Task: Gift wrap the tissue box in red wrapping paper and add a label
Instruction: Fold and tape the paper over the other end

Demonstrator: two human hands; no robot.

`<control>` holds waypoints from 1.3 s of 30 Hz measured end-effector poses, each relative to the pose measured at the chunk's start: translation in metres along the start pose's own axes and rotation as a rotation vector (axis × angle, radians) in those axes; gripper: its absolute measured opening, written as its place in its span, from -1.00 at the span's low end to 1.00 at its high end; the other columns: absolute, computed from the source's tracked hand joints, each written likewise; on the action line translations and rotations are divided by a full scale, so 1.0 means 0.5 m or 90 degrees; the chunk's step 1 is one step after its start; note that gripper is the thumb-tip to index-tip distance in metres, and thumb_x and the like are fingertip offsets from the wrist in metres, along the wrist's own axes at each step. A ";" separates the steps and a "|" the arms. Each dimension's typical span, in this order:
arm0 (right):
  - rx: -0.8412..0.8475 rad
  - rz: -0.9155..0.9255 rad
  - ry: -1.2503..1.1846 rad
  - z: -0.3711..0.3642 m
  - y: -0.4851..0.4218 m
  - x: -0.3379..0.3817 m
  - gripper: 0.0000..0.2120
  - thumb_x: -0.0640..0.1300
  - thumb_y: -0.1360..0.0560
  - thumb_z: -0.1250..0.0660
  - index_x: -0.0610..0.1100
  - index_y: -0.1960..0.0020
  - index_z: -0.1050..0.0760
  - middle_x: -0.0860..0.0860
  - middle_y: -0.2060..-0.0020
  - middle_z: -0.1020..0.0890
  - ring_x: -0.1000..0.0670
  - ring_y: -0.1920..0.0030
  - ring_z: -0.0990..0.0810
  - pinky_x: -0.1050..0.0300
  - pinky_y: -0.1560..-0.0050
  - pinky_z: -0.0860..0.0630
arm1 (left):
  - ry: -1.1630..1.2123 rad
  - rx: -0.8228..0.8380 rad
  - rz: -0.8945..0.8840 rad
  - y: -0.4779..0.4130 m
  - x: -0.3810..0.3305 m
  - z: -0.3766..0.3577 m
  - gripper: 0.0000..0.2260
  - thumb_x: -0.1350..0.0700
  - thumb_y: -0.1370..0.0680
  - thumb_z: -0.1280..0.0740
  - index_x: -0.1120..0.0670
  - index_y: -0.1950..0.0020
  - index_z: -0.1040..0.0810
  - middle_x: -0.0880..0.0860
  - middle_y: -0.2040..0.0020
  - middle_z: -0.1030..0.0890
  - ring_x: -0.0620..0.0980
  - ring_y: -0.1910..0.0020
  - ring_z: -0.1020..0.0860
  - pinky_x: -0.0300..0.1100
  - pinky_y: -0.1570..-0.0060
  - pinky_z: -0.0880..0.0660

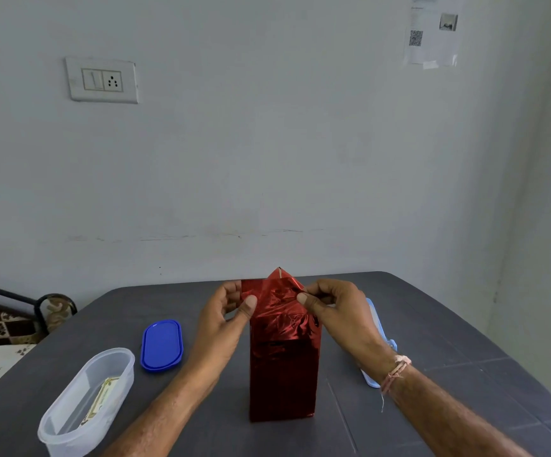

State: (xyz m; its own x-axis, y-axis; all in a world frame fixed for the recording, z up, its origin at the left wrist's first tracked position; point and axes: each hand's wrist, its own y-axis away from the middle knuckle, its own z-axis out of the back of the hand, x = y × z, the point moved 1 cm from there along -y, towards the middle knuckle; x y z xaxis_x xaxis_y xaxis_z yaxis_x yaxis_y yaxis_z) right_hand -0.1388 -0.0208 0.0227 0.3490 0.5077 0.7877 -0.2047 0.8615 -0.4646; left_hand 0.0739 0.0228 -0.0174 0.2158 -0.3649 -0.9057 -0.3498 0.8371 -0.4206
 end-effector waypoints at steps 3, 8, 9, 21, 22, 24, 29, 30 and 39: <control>-0.003 0.002 -0.009 -0.003 0.000 0.000 -0.92 -0.04 -0.52 -0.51 -0.02 0.13 -0.71 0.13 0.27 -0.72 0.18 0.20 -0.65 0.45 0.20 -0.47 | 0.053 -0.070 0.024 0.004 0.003 0.001 -0.71 -0.03 -0.47 -0.49 0.00 -0.12 -0.52 -0.01 -0.08 -0.66 -0.05 -0.07 -0.63 -0.11 -0.15 -0.57; -0.008 0.000 -0.015 -0.004 0.005 0.003 -0.91 -0.05 -0.53 -0.50 -0.04 0.14 -0.71 0.15 0.29 -0.71 0.26 0.26 -0.61 0.47 0.24 -0.45 | -0.050 -0.081 -0.032 0.003 -0.003 -0.001 -0.81 -0.05 -0.47 -0.53 0.03 0.14 -0.63 -0.03 0.15 -0.66 -0.08 0.12 -0.59 -0.15 0.01 -0.52; -0.009 0.000 -0.017 -0.003 0.007 0.004 -0.91 -0.05 -0.53 -0.50 -0.04 0.13 -0.71 0.14 0.29 -0.71 0.27 0.27 -0.61 0.47 0.25 -0.45 | -0.066 -0.085 -0.049 0.005 -0.007 -0.001 -0.83 -0.07 -0.47 -0.52 0.01 0.15 -0.65 -0.04 0.16 -0.66 -0.07 0.14 -0.58 -0.16 0.04 -0.52; -0.002 -0.003 -0.038 -0.011 -0.001 -0.008 -0.94 -0.04 -0.52 -0.51 0.00 0.12 -0.71 0.14 0.24 -0.73 0.17 0.19 -0.68 0.37 0.17 -0.55 | -0.215 -0.029 -0.165 0.014 -0.037 -0.010 -0.90 -0.05 -0.44 -0.53 -0.10 0.08 -0.72 -0.25 0.13 -0.66 -0.16 0.09 -0.62 -0.39 0.14 -0.45; 0.000 -0.004 -0.034 -0.011 -0.005 -0.011 -0.94 -0.05 -0.52 -0.51 0.00 0.12 -0.72 0.13 0.24 -0.74 0.15 0.17 -0.69 0.34 0.15 -0.58 | -0.216 -0.029 -0.162 0.010 -0.039 -0.012 -0.90 -0.02 -0.44 -0.55 -0.08 0.07 -0.73 -0.26 0.13 -0.67 -0.18 0.10 -0.63 -0.38 0.15 -0.45; 0.005 -0.009 -0.024 -0.011 -0.012 -0.015 -0.94 -0.04 -0.52 -0.51 0.00 0.11 -0.72 0.12 0.23 -0.74 0.13 0.16 -0.70 0.28 0.11 -0.61 | -0.217 -0.025 -0.148 0.004 -0.041 -0.013 -0.89 0.02 -0.45 -0.56 -0.09 0.05 -0.73 -0.29 0.15 -0.67 -0.23 0.12 -0.62 -0.43 0.16 -0.43; -0.005 -0.022 -0.004 -0.014 -0.038 -0.024 -0.93 -0.02 -0.49 -0.54 -0.01 0.10 -0.73 0.12 0.19 -0.72 0.16 0.14 -0.69 0.23 0.08 -0.62 | -0.188 -0.006 -0.113 -0.014 -0.043 -0.013 -0.93 0.05 -0.46 -0.56 -0.07 0.11 -0.71 -0.24 0.17 -0.69 -0.25 0.09 -0.61 -0.50 0.16 -0.36; -0.005 -0.022 -0.003 -0.016 -0.043 -0.026 -0.93 -0.02 -0.48 -0.55 -0.01 0.10 -0.72 0.12 0.19 -0.72 0.17 0.15 -0.69 0.24 0.08 -0.63 | -0.177 0.000 -0.103 -0.017 -0.041 -0.012 -0.94 0.05 -0.46 -0.56 -0.07 0.12 -0.71 -0.23 0.16 -0.69 -0.25 0.07 -0.62 -0.48 0.13 -0.36; 0.015 -0.028 0.006 -0.025 -0.069 -0.033 -0.95 -0.06 -0.48 -0.55 -0.02 0.11 -0.72 0.10 0.19 -0.75 0.14 0.13 -0.71 0.16 0.00 -0.66 | -0.009 0.058 0.041 -0.037 -0.015 -0.011 -0.98 0.13 -0.49 -0.54 0.02 0.11 -0.76 -0.17 -0.01 -0.73 -0.40 -0.18 -0.55 -0.36 -0.14 -0.39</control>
State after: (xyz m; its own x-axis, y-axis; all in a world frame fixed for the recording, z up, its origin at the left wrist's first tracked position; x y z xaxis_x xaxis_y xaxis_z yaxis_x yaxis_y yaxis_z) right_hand -0.1262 -0.0590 0.0206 0.3671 0.4697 0.8029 -0.2106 0.8827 -0.4201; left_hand 0.0738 0.0080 -0.0029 0.2091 -0.3042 -0.9294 -0.2785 0.8925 -0.3548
